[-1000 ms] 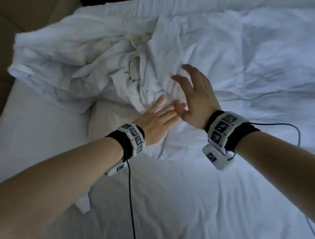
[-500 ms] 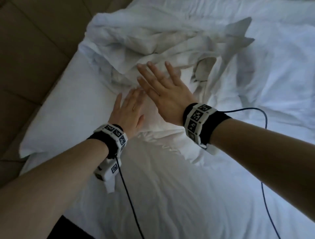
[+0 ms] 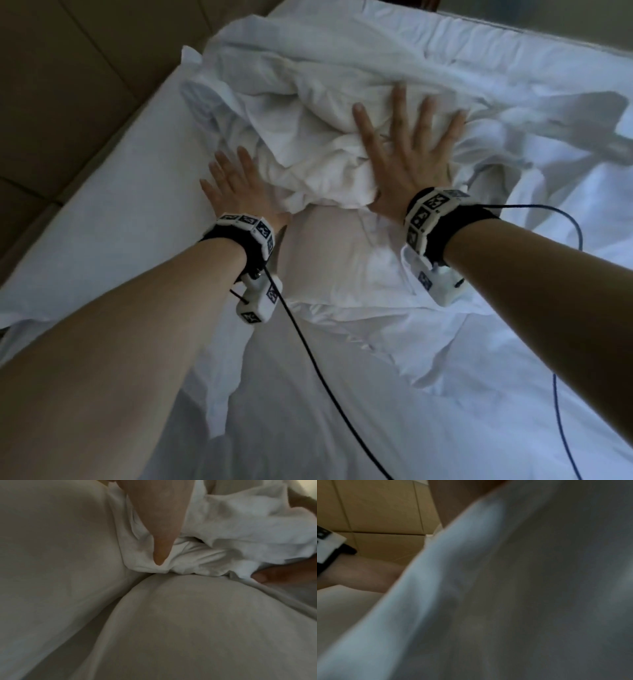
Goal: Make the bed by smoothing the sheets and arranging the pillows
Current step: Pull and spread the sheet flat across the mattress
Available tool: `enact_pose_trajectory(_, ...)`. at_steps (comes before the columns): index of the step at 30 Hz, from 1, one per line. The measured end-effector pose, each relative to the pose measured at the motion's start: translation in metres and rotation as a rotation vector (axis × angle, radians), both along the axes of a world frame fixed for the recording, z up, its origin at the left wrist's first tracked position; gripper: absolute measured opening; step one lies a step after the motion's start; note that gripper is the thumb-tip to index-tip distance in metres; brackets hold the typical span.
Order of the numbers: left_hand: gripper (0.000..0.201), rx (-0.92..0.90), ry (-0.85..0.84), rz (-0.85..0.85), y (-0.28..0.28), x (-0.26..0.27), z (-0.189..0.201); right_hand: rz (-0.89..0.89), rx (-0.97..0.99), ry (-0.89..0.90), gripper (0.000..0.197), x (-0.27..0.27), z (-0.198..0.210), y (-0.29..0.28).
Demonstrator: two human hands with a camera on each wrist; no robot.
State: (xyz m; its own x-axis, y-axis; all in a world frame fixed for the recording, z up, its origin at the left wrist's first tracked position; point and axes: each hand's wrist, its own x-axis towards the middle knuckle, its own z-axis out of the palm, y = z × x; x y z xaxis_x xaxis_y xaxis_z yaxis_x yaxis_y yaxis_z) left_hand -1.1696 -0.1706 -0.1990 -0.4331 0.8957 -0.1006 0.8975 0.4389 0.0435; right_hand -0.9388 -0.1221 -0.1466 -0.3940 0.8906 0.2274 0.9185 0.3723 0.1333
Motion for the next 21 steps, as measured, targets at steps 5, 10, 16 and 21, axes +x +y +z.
enact_pose_trajectory(5, 0.12, 0.037, 0.074, -0.086, 0.029, -0.006, -0.012, -0.048, -0.065, -0.022, 0.104, 0.001, -0.031, 0.006)
enact_pose_trajectory(10, 0.077, 0.116, -0.034, -0.18, 0.063, -0.011, -0.008, -0.051, -0.143, -0.039, 0.077, 0.004, -0.046, 0.003)
enact_pose_trajectory(16, 0.08, 0.163, -0.341, -0.065, 0.117, 0.022, 0.035, -0.062, -0.036, -0.001, 0.059, 0.031, -0.026, 0.018)
enact_pose_trajectory(21, 0.061, 0.293, -0.08, -0.666, 0.19, 0.135, 0.128, -0.338, 0.004, 0.052, 0.061, 0.098, 0.002, 0.058)
